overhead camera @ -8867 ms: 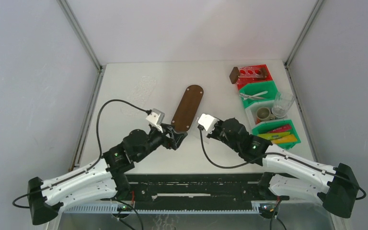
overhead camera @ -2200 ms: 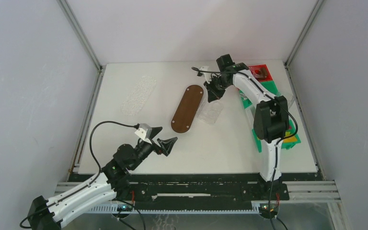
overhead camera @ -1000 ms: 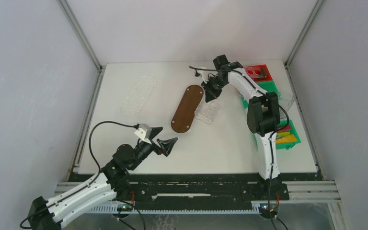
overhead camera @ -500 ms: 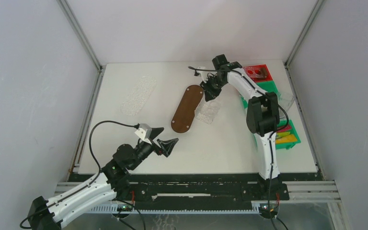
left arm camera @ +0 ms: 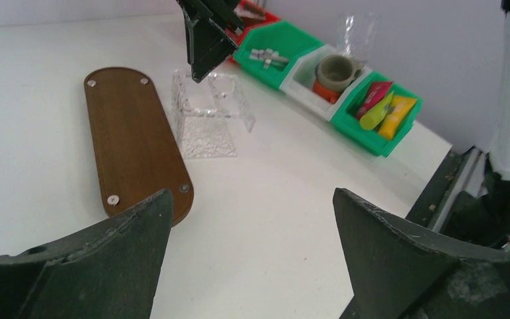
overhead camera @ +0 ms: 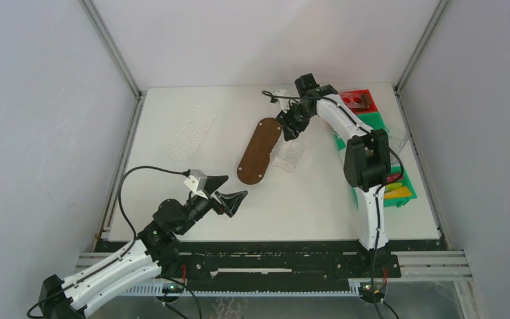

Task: Prepare toiletry sets of a toothbrush and toothpaste on the tray
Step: Place the toothpaste holder at the center of the board, then adjust the toothpaste holder at the center of the board.

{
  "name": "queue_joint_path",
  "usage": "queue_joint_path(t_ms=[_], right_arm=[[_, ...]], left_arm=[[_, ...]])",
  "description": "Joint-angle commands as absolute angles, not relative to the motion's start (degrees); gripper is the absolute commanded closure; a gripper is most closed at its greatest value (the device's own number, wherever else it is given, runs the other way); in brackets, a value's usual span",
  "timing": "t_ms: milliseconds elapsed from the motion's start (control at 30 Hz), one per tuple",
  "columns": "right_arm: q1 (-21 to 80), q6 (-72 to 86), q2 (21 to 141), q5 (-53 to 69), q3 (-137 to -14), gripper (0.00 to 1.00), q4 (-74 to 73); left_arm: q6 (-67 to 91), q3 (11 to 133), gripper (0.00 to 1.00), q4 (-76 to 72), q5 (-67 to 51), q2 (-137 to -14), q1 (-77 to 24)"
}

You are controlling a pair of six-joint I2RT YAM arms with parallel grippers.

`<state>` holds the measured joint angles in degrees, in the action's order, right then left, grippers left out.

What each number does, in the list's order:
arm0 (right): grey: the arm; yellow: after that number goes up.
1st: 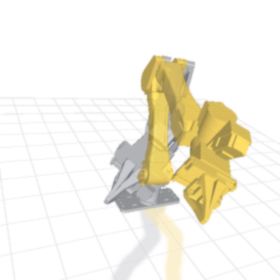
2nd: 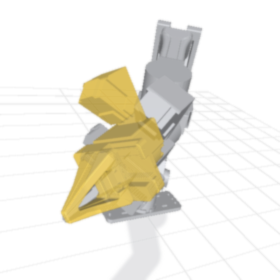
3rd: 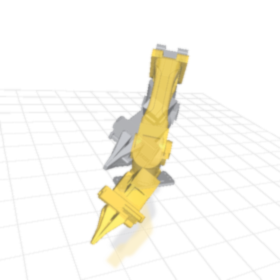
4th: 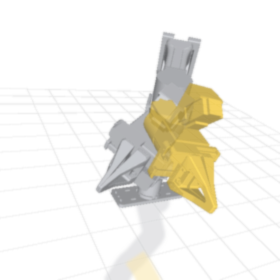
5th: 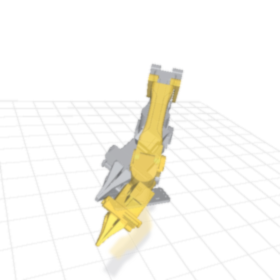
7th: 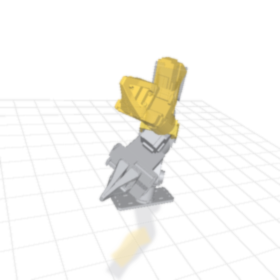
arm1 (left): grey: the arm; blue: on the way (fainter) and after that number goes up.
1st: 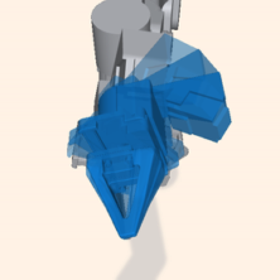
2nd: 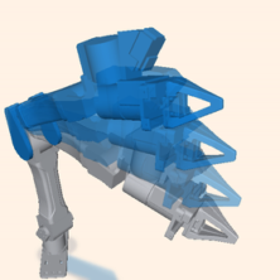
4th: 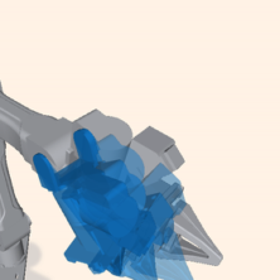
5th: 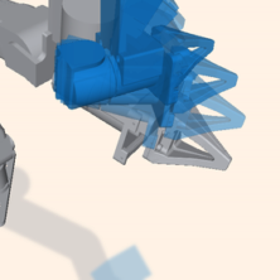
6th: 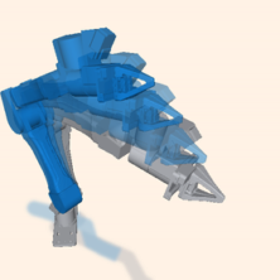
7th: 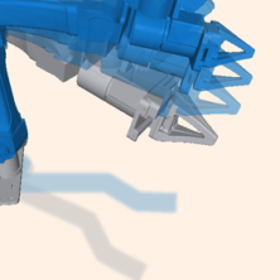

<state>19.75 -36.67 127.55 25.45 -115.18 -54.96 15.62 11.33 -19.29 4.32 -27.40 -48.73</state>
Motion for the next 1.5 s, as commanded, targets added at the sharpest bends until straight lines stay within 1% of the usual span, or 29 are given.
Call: queue_joint_path(t_ms=[0, 100, 167, 233, 300, 333, 400, 433, 500, 533, 567, 600, 667, 767, 800, 833, 900, 1000, 1100, 1200, 1233, 1367, 1467], right_arm=[[21.2, -33.5, 115.0, 23.6, -112.2, 0.41, -52.0], [22.5, -31.7, 108.5, 21.6, -106.3, 0.41, -49.5], [23.5, -28.8, 103.1, 20.0, -99.7, 0.41, -46.0], [24.6, -23.9, 96.3, 18.9, -91.8, 0.39, -40.0], [25.7, -16.1, 88.2, 17.0, -81.1, 0.32, -29.2], [25.7, -9.5, 84.3, 15.5, -76.1, 0.3, -24.7], [24.4, 3.8, 77.9, 14.3, -66.8, 0.29, -18.8], [24.1, 7.7, 74.1, 13.3, -62.3, 0.29, -16.6], [26.3, 11.5, 69.0, 6.5, -53.4, 0.29, -10.6], [27.6, 13.4, 66.8, 1.5, -49.6, 0.25, -8.1], [28.5, 15.6, 65.7, -2.7, -46.7, 0.16, -6.4], [28.8, 17.7, 65.3, -5.8, -45.0, 0.02, -5.5], [28.0, 20.5, 66.3, -7.9, -43.8, 0.0, -5.5], [26.4, 20.5, 69.0, -6.5, -43.7, 0.0, -4.7], [25.9, 20.7, 69.6, -7.1, -43.5, 0.02, -4.2], [25.0, 21.2, 69.9, -7.6, -42.8, 0.06, -3.5], [23.6, 22.3, 70.2, -8.4, -41.1, 0.17, -1.4], [22.2, 22.7, 71.7, -8.9, -40.8, 0.46, -0.5], [21.3, 22.9, 76.0, -9.0, -42.5, 0.69, -0.6], [21.0, 23.3, 80.6, -8.7, -44.6, 0.78, -0.1], [21.0, 23.3, 82.2, -8.4, -45.3, 0.8, 0.4], [21.0, 23.4, 87.8, -6.9, -48.6, 0.83, 1.1], [21.4, 23.3, 90.0, -6.5, -50.6, 0.83, 1.1]], left_arm=[[18.3, 17.3, 0.06, -19.8, 2.3, -25.6, -48.3], [19.8, 18.2, 0.06, -18.9, 1.7, -24.8, -48.3], [20.9, 18.7, 0.06, -18.1, 1.4, -24.2, -48.3], [22.2, 18.7, 0.06, -17.7, 1.4, -23.6, -48.3], [23.6, 18.7, 0.06, -17.4, 1.5, -23.3, -48.3], [24.4, 18.6, 0.06, -17.3, 1.5, -23.2, -48.3], [26.0, 18.4, 0.06, -16.9, 1.6, -23.1, -48.3], [26.7, 18.5, 0.06, -16.6, 1.6, -23.1, -48.3], [28.2, 18.4, 0.06, -16.1, 1.5, -23.3, -48.3], [28.7, 18.2, 0.06, -15.9, 1.5, -23.5, -48.3], [29.2, 18.1, 0.07, -15.8, 1.5, -23.7, -48.3], [29.5, 18.0, 0.07, -15.6, 1.7, -23.8, -48.3], [30.0, 18.1, 0.08, -15.2, 2.7, -24.0, -48.4], [30.0, 18.0, 0.08, -14.9, 4.3, -24.0, -48.3], [30.0, 17.9, 0.08, -14.7, 5.0, -24.0, -48.3], [30.0, 17.8, 0.08, -14.7, 5.4, -24.0, -48.3], [30.2, 17.4, 0.08, -15.1, 5.8, -24.5, -48.3], [30.4, 16.8, 0.08, -15.4, 6.0, -25.2, -48.3], [30.0, 16.5, 0.08, -15.7, 6.5, -26.1, -48.3], [29.6, 16.8, 0.09, -16.0, 6.7, -27.2, -48.3], [29.5, 16.8, 0.09, -16.4, 6.6, -27.5, -48.3], [29.5, 16.6, 0.09, -16.6, 6.5, -28.1, -48.3], [29.4, 16.3, 0.09, -16.6, 6.6, -27.9, -48.3]])
